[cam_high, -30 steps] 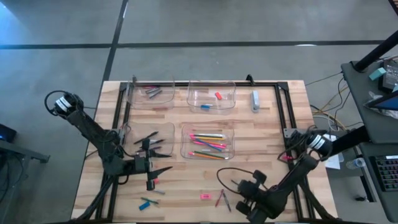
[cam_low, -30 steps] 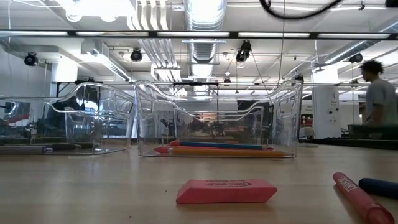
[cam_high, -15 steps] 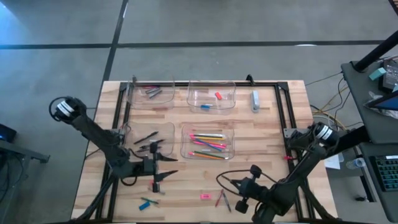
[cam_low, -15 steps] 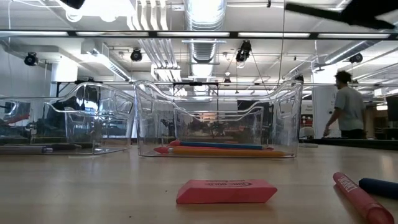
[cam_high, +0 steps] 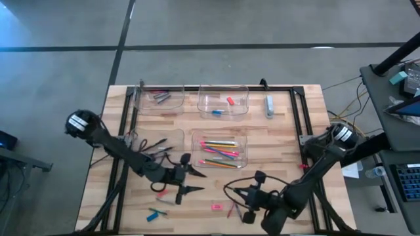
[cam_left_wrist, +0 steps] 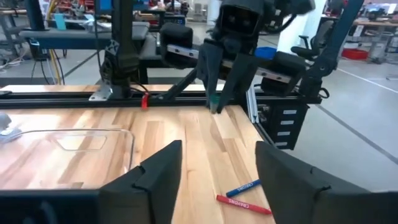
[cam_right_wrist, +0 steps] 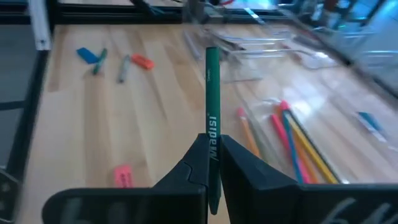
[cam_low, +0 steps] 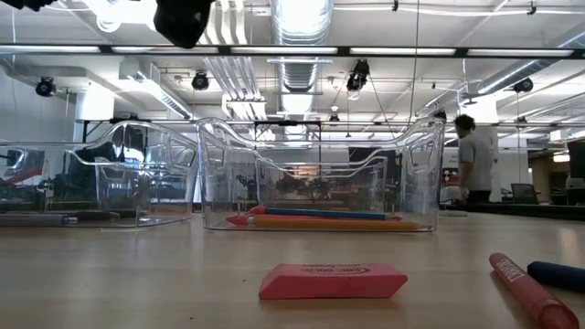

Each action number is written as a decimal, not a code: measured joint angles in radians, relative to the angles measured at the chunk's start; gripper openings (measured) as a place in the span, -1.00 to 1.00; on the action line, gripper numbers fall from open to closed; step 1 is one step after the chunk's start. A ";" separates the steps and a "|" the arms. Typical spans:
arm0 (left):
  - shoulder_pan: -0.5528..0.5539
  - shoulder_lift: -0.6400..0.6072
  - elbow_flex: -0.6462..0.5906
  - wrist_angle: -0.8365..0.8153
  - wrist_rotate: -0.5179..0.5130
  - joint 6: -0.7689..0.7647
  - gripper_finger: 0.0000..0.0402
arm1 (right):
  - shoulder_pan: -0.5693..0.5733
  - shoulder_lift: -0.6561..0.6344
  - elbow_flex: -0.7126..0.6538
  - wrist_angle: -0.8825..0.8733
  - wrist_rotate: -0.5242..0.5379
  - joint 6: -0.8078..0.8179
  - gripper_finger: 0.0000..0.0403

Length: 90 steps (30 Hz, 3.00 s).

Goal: Sort crayons/erasers/pens/pencils in bins
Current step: Put the right green crayon into the top left transparent bin

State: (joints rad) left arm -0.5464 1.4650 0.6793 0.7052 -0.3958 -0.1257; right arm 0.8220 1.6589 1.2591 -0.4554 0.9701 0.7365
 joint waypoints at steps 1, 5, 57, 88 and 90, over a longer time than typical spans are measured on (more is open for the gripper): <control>0.002 0.014 0.011 0.000 -0.001 0.000 -0.02 | -0.009 -0.004 -0.014 0.047 -0.021 -0.035 -0.93; 0.010 0.067 0.055 -0.002 -0.002 0.000 0.17 | -0.052 -0.023 -0.100 0.274 -0.125 -0.179 -0.93; 0.060 0.229 0.143 0.231 -0.021 -0.053 0.57 | -0.201 -0.137 -0.418 1.093 -0.339 -0.549 -0.94; 0.057 0.225 0.146 0.228 -0.031 -0.054 -0.61 | -0.224 -0.084 -0.418 1.120 -0.342 -0.553 -0.94; 0.057 0.225 0.146 0.228 -0.032 -0.054 -0.73 | -0.224 -0.084 -0.418 1.119 -0.342 -0.552 -0.94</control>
State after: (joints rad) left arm -0.4896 1.6901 0.8253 0.9333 -0.4278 -0.1799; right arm 0.5976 1.5749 0.8413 0.6640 0.6281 0.1841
